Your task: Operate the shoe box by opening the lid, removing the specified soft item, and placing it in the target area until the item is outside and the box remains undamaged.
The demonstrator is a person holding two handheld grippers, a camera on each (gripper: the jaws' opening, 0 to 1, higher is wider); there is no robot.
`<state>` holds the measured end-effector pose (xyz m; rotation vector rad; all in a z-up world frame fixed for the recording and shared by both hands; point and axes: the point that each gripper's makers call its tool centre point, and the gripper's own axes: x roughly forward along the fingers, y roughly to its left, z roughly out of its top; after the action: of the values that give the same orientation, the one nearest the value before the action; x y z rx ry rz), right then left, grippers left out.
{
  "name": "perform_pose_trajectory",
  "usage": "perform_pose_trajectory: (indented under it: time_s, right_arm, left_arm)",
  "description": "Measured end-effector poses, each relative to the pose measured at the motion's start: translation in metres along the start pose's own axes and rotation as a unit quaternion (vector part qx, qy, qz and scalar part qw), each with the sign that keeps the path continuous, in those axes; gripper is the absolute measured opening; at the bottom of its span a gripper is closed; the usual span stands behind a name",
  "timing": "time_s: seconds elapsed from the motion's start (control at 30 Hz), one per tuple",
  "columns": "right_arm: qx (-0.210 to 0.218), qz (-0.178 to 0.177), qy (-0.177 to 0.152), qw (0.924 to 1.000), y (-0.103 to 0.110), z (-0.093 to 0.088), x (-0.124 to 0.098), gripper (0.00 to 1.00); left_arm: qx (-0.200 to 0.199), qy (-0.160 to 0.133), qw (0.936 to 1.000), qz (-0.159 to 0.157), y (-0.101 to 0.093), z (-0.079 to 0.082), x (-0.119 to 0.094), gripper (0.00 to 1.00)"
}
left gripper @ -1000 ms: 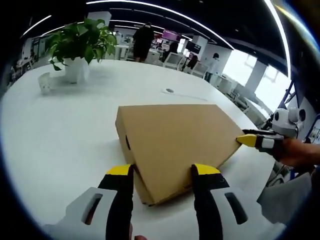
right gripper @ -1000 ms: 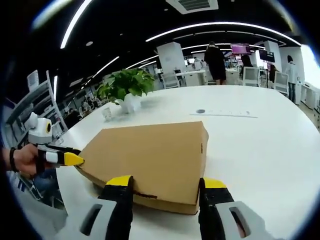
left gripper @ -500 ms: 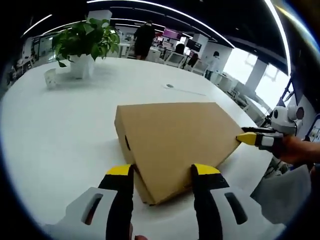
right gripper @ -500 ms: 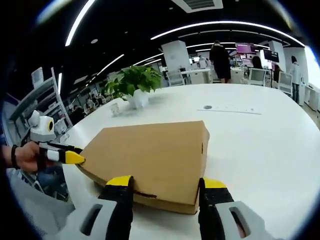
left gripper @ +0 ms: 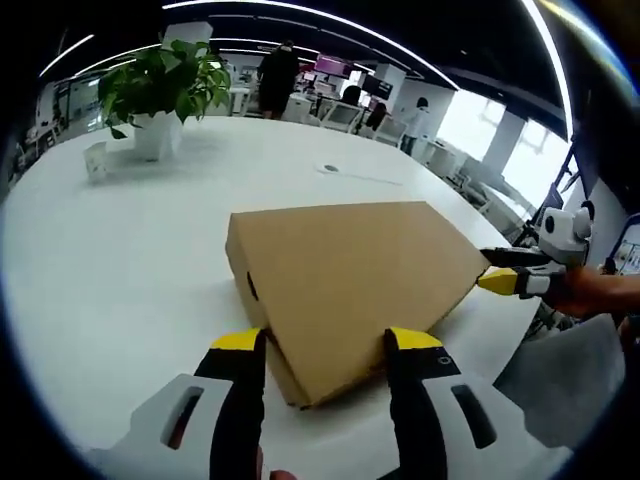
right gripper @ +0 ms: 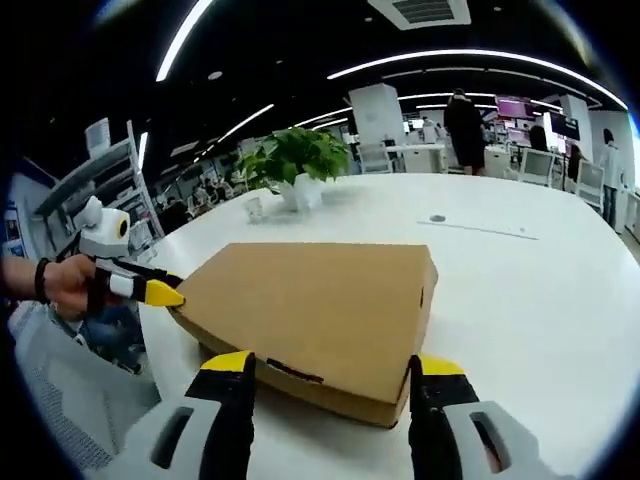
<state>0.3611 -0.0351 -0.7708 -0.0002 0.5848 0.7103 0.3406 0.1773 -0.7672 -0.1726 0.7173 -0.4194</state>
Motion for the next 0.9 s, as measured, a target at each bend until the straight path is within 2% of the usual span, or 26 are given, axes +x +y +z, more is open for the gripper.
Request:
perform_pose_trajectory:
  time_s: [0.03,0.13,0.2,0.3,0.6,0.63,0.67,0.7,0.9]
  right_arm:
    - [-0.002,0.001,0.001,1.0,0.001,0.0,0.0,0.65]
    - [-0.005,-0.012,0.005,0.9999,-0.005,-0.001,-0.001,0.6]
    - [-0.005,-0.01,0.006,0.9999,-0.005,0.0,0.0,0.6]
    - [-0.026,-0.014,0.017,0.9994,-0.006,-0.003,0.0,0.58]
    - [-0.025,-0.014,0.019,0.9994,-0.006,-0.002,-0.001,0.57]
    - [-0.025,-0.014,0.019,0.9994,-0.005,-0.002,-0.001,0.57]
    - [-0.024,-0.014,0.018,0.9994,-0.005,-0.002,-0.001,0.57]
    - [-0.025,-0.014,0.019,0.9994,-0.005,-0.003,-0.001,0.57]
    - [-0.022,-0.016,0.018,0.9995,-0.004,-0.001,-0.002,0.57]
  left_arm:
    - [0.004,0.0,1.0,-0.001,0.0,0.0,0.0,0.5]
    - [0.006,0.0,1.0,-0.002,-0.002,0.0,0.001,0.51]
    - [0.017,0.002,0.9998,-0.008,-0.002,-0.001,0.002,0.53]
    - [0.022,0.003,0.9997,-0.009,-0.003,-0.001,0.002,0.54]
    - [0.029,-0.003,0.9995,-0.016,-0.01,-0.002,-0.002,0.55]
    - [0.031,-0.002,0.9993,-0.019,-0.012,-0.003,-0.003,0.56]
    - [0.052,0.001,0.9985,-0.02,-0.014,-0.004,-0.004,0.56]
    - [0.041,0.001,0.999,-0.02,-0.015,-0.004,-0.004,0.57]
    - [0.046,-0.002,0.9988,-0.016,-0.015,-0.003,-0.008,0.56]
